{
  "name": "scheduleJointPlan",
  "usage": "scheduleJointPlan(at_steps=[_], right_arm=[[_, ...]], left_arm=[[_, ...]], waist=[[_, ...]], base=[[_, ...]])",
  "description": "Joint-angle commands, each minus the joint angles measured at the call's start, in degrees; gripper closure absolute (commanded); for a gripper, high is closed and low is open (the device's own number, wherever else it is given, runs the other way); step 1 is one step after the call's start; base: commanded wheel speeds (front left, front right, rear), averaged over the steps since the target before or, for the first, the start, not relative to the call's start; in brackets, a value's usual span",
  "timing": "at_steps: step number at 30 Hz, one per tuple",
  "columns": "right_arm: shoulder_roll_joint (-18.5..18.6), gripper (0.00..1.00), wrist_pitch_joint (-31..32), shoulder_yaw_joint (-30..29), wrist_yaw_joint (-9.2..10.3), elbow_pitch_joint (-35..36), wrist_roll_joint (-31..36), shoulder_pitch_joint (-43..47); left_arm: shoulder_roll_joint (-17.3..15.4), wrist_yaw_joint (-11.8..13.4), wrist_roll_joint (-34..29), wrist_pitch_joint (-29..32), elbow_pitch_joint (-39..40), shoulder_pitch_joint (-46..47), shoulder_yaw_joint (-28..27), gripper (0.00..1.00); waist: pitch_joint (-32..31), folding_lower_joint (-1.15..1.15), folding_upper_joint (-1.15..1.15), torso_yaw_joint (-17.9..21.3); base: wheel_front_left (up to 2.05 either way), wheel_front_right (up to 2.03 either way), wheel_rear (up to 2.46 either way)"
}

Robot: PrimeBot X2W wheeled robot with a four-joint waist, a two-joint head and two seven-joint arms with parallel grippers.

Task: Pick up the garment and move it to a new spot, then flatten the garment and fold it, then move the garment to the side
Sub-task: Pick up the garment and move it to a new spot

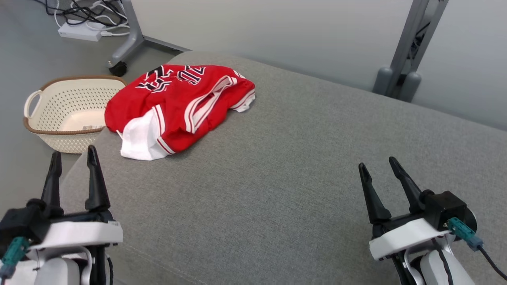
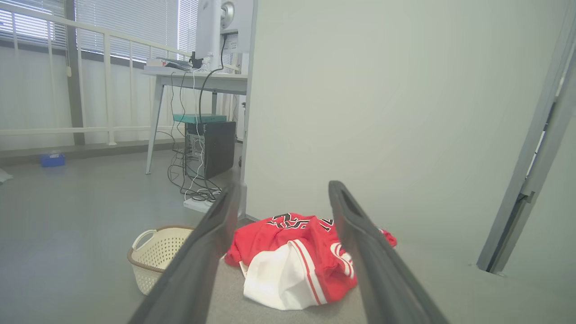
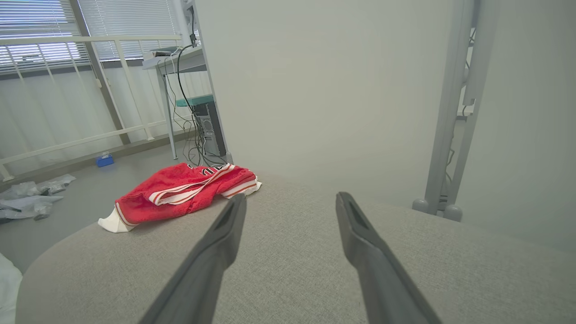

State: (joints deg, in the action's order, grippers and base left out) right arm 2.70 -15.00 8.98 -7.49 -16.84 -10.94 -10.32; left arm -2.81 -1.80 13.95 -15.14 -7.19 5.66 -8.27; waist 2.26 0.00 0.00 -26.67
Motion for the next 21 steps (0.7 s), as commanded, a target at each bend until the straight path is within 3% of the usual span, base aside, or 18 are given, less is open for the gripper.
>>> scheduleJointPlan(at_steps=[1,5,11,21], right_arm=[[0.97,0.0,-0.22,-0.02,-0.01,0.84,0.64,-1.32],[2.07,0.0,-0.22,0.58,-0.01,2.23,1.44,-3.92],[3.43,0.0,-0.22,2.32,-0.01,3.52,1.75,-6.98],[5.16,0.0,-0.22,3.89,-0.01,4.81,1.94,-11.85]], left_arm=[[-0.15,-1.04,-0.72,-0.01,-0.88,2.65,-1.01,0.0],[-2.33,-3.15,-3.13,-0.02,-6.75,9.81,-2.37,0.0],[-7.41,-4.17,-4.75,1.25,-22.99,20.31,-0.86,0.0],[-12.97,-5.43,0.41,9.9,-48.23,43.06,-0.7,0.0]], waist=[[4.16,0.0,0.0,2.69],[7.84,0.0,0.0,4.98],[11.88,0.0,0.0,7.84],[19.67,0.0,0.0,13.02]], base=[[0.0,0.0,0.0],[0.0,0.0,0.0],[0.0,0.0,0.0],[0.0,0.0,0.0]])
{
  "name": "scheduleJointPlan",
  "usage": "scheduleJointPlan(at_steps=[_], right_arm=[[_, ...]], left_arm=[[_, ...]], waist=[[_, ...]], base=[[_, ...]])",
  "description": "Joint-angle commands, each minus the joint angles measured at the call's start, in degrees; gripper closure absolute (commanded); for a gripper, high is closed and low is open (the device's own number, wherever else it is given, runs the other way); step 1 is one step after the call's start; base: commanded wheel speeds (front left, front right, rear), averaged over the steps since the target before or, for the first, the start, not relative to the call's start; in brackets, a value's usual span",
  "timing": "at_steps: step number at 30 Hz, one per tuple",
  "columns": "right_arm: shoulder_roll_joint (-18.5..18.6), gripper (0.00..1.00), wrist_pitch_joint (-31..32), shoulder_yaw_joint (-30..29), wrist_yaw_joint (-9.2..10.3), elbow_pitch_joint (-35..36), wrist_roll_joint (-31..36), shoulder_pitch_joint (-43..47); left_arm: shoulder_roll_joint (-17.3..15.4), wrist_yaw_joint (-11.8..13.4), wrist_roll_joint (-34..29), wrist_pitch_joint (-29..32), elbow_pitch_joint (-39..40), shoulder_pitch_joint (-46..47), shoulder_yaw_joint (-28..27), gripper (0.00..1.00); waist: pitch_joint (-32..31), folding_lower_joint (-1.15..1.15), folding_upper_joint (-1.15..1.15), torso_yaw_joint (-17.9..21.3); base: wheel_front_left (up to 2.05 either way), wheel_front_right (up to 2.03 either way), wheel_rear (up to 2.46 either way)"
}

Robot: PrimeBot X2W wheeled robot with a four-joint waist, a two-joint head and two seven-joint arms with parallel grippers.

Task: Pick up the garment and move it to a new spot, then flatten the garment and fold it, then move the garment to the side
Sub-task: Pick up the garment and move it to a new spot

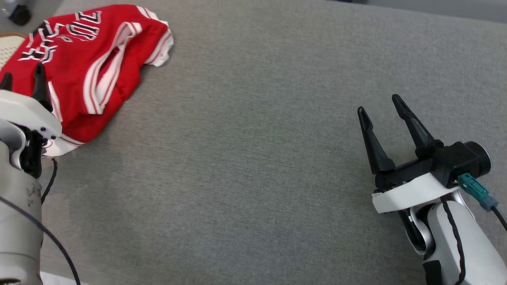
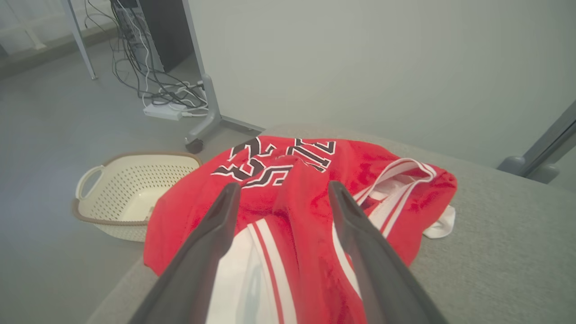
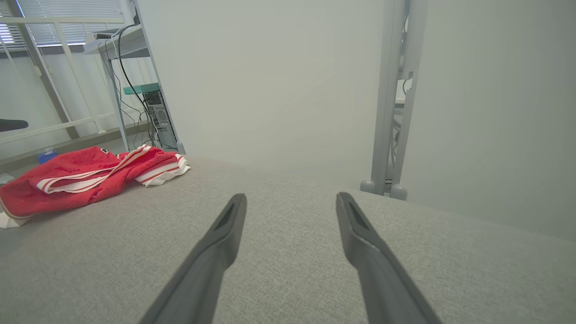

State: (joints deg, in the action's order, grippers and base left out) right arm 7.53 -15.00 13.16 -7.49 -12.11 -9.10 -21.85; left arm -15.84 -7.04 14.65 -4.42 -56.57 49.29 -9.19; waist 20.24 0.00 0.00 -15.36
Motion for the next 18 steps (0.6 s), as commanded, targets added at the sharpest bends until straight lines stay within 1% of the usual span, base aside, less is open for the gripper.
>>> scheduleJointPlan(at_steps=[1,2,3,9,13,14,17,18], right_arm=[[0.34,0.0,-0.22,-0.21,-0.01,0.18,0.08,-0.45],[0.32,0.0,-0.22,-0.17,-0.01,0.23,0.15,-0.6],[0.2,0.0,-0.22,-0.03,-0.01,0.47,0.24,-1.04],[0.24,0.0,-0.22,0.21,-0.01,0.61,0.07,-1.52],[0.39,0.0,-0.22,0.16,-0.01,0.63,0.01,-2.07],[0.43,0.0,-0.22,0.0,-0.01,0.74,0.15,-2.13],[0.47,0.0,-0.22,-0.2,-0.01,0.66,0.4,-2.04],[0.52,0.0,-0.22,-0.25,-0.01,0.55,0.41,-2.01]], left_arm=[[0.31,-0.3,1.15,0.88,-1.09,0.98,-0.27,0.0],[0.23,-0.43,2.18,2.52,-2.91,2.59,-0.53,0.0],[-0.76,-0.37,3.72,5.8,-6.11,5.29,-0.35,0.0],[-2.47,-0.41,5.7,14.55,-12.67,8.68,2.11,0.0],[-3.11,0.2,6.1,16.84,-14.45,9.65,1.94,0.0],[-3.1,0.74,6.23,17.6,-15.23,9.9,2.09,0.0],[-2.95,0.92,6.41,17.46,-15.64,10.21,2.33,0.0],[-2.86,0.89,6.54,16.94,-15.72,10.33,2.33,0.65]], waist=[[2.17,0.0,0.0,2.04],[2.67,0.0,0.0,2.33],[3.62,0.0,0.0,2.99],[5.59,0.0,0.0,4.36],[6.17,0.0,0.0,4.77],[6.39,0.0,0.0,4.92],[6.43,0.0,0.0,4.95],[6.36,0.0,0.0,4.91]], base=[[0.0,0.0,0.0],[0.0,0.0,0.0],[0.0,0.0,0.0],[0.0,0.0,0.0],[0.0,0.0,0.0],[0.0,0.0,0.0],[0.0,0.0,0.0],[0.0,0.0,0.0]])
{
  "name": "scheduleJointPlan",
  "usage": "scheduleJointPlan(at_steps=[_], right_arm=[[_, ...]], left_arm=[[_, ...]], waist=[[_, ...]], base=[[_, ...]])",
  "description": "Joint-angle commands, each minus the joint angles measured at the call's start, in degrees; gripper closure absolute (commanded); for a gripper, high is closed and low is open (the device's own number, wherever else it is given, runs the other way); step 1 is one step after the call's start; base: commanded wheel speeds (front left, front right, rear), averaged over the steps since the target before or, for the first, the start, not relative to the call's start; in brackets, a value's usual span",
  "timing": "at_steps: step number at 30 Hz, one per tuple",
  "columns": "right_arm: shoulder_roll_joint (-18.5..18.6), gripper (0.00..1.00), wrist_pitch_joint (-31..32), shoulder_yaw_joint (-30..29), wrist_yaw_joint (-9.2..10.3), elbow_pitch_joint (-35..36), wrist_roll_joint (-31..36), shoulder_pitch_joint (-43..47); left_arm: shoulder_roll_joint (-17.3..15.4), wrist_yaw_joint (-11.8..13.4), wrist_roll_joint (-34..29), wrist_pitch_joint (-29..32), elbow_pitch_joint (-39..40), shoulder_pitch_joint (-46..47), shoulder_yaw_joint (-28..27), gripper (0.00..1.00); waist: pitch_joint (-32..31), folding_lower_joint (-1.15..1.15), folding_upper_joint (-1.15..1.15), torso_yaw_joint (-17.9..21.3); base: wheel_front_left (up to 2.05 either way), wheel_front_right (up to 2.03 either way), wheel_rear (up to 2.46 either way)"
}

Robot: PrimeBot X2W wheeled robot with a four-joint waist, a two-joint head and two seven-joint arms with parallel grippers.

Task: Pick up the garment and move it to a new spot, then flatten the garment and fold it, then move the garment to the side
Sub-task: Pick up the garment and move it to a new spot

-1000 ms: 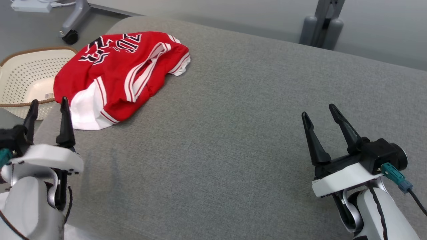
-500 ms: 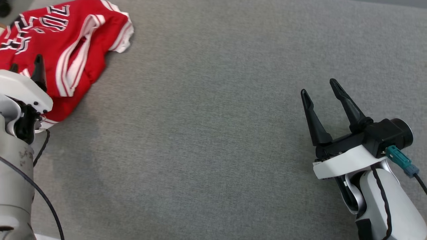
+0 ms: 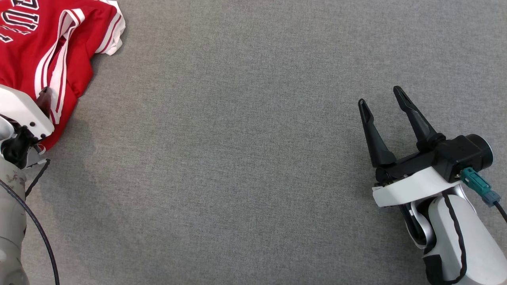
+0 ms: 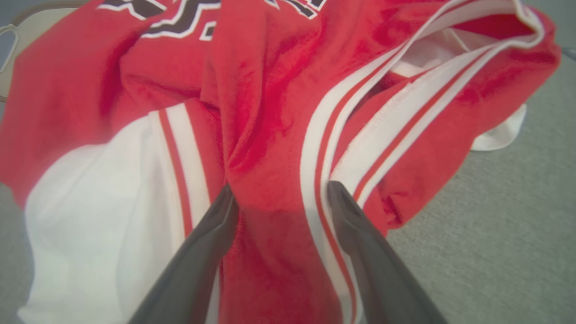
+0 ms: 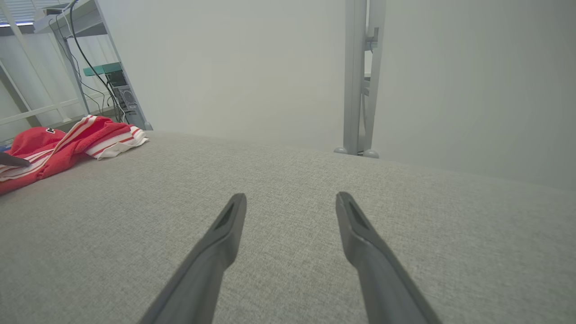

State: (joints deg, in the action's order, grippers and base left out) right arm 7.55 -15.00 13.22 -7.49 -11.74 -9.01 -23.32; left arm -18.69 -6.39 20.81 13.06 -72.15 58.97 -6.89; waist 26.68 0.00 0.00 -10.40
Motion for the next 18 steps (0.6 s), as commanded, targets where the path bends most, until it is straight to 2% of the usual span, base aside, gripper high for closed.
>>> scheduleJointPlan(at_steps=[1,7,11,15,17,18], right_arm=[[0.53,0.0,-0.22,-0.36,-0.01,0.02,0.34,-0.57],[0.07,0.0,-0.22,-0.25,-0.01,-0.9,0.5,-0.26],[-0.27,0.0,-0.22,-0.33,-0.01,-1.35,0.08,0.37],[-0.51,0.0,-0.22,-0.88,-0.01,-1.67,-0.18,1.34],[-0.69,0.0,-0.22,-1.05,-0.01,-2.04,0.09,2.0],[-0.95,0.0,-0.22,-1.44,-0.01,-2.36,0.08,2.5]], left_arm=[[0.12,0.21,0.37,-0.83,-0.21,0.77,0.14,1.0],[0.03,-0.42,0.51,-2.64,-0.49,0.32,0.99,1.0],[0.18,-0.67,0.65,-9.02,1.29,0.55,1.39,1.0],[2.45,-1.19,2.08,-13.49,3.48,0.83,2.15,1.0],[3.82,-1.15,3.56,-16.58,7.1,0.61,4.34,1.0],[4.55,-1.04,6.31,-20.36,11.13,-0.54,6.59,1.0]], waist=[[-0.2,0.0,0.0,-0.1],[-2.35,0.0,0.0,-0.58],[-4.77,0.0,0.0,-0.86],[-7.1,0.0,0.0,-1.39],[-8.79,0.0,0.0,-1.75],[-10.65,0.0,0.0,-2.11]], base=[[0.0,0.0,0.0],[0.0,0.0,0.0],[0.0,0.0,0.0],[0.0,0.0,0.0],[0.0,0.0,0.0],[0.0,0.0,0.0]])
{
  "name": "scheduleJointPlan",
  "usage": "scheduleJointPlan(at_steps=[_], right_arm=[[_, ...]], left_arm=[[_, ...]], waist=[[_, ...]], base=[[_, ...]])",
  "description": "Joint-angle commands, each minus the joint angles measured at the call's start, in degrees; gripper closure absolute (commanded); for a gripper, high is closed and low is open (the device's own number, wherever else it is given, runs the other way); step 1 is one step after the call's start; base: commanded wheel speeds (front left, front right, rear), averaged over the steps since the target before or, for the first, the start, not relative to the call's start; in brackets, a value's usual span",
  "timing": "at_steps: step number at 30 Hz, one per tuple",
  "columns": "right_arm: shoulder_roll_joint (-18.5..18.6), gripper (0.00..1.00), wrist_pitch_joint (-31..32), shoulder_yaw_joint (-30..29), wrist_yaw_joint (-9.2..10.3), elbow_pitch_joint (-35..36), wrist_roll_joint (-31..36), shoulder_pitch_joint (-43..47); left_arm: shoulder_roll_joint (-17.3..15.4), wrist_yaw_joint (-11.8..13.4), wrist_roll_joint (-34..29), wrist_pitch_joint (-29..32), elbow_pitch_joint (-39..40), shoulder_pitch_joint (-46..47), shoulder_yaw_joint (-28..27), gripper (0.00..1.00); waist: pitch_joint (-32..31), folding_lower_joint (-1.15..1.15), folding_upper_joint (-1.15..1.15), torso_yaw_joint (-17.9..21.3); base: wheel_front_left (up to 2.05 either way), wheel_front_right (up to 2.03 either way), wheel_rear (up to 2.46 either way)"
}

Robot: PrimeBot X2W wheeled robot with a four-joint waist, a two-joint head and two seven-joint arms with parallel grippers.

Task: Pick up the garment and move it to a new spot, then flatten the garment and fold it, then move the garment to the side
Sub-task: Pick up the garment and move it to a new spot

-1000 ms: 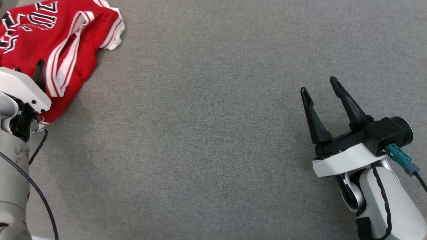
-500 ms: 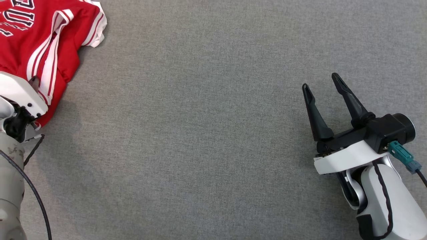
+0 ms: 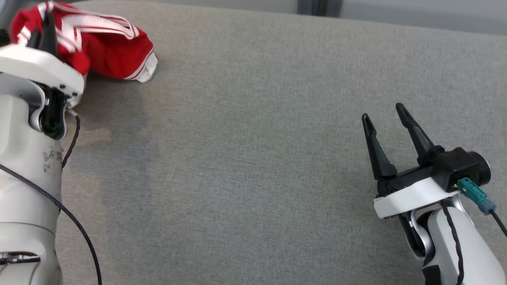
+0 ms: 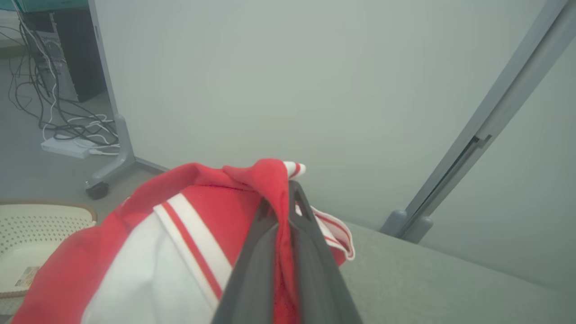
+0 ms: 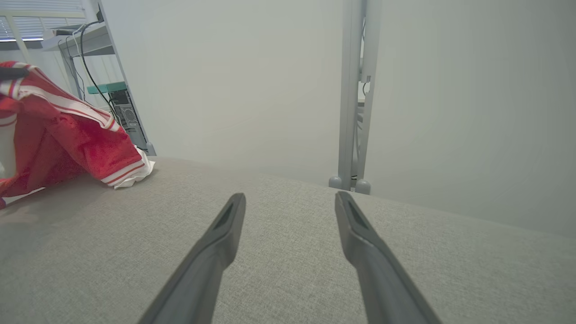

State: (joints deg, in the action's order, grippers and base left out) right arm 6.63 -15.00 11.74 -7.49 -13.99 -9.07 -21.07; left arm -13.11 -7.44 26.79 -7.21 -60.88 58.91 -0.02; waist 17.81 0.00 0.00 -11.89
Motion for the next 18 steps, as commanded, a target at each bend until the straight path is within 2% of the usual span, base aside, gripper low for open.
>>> scheduleJointPlan(at_steps=[1,4,11,18], right_arm=[[-0.24,0.0,-0.22,-0.02,-0.01,-0.23,0.07,0.62],[-0.36,0.0,-0.22,-0.76,-0.01,-0.53,-0.01,1.93],[-1.53,0.0,-0.22,-5.59,-0.01,0.6,0.1,3.07],[-2.27,0.0,-0.22,-7.74,-0.01,1.4,0.75,3.89]], left_arm=[[-0.33,0.01,2.06,-1.45,1.87,-1.01,0.79,1.0],[1.15,-0.01,7.37,-3.42,8.21,-2.06,5.34,1.0],[0.99,-0.03,17.3,-1.87,20.85,-5.39,16.47,1.0],[2.76,-0.03,22.49,1.11,28.89,-8.6,23.69,1.0]], waist=[[-2.73,0.0,0.0,-0.71],[-5.83,0.0,0.0,-0.82],[-10.93,0.0,0.0,0.78],[-13.23,0.0,0.0,4.62]], base=[[0.0,0.0,0.0],[0.0,0.0,0.0],[0.0,0.0,0.0],[0.0,0.0,0.0]])
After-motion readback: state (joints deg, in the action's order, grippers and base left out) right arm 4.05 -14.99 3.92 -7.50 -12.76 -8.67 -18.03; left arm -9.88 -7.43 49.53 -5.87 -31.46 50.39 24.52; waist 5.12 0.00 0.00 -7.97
